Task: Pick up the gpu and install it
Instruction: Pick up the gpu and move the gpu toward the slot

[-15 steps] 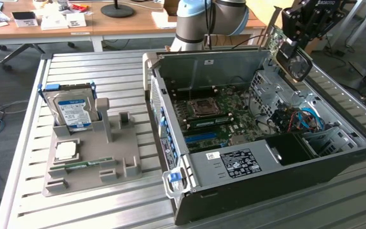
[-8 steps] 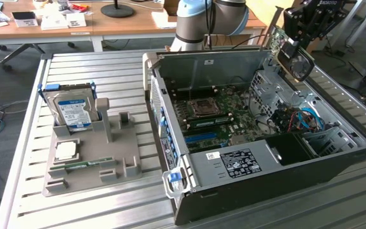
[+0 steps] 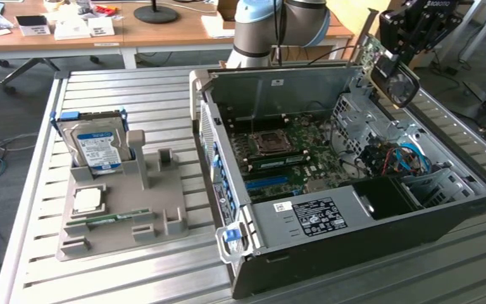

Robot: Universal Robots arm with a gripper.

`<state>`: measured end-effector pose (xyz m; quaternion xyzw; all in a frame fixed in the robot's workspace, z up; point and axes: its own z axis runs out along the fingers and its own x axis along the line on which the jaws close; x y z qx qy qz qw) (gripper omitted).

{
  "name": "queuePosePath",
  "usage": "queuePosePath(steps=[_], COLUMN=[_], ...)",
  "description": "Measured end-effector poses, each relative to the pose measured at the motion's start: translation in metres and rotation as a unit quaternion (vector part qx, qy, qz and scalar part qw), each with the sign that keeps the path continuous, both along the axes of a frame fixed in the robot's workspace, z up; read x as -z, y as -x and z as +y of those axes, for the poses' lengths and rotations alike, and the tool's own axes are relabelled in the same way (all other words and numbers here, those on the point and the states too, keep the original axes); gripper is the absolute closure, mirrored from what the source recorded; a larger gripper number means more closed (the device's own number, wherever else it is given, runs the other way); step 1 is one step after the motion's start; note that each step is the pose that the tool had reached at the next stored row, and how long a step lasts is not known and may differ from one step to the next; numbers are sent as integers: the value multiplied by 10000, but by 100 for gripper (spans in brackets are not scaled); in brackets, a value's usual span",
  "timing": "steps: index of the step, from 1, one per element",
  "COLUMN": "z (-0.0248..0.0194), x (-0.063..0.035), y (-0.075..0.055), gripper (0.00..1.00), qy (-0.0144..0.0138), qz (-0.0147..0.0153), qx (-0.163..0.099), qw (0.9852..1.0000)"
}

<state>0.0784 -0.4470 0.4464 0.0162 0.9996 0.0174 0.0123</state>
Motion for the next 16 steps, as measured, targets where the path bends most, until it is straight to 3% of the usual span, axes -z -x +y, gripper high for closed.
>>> queuePosePath(steps=[16], z=[0], x=[0], y=[-231], gripper=[73], qy=[0], qz=[0], qx=[0], qw=[10000])
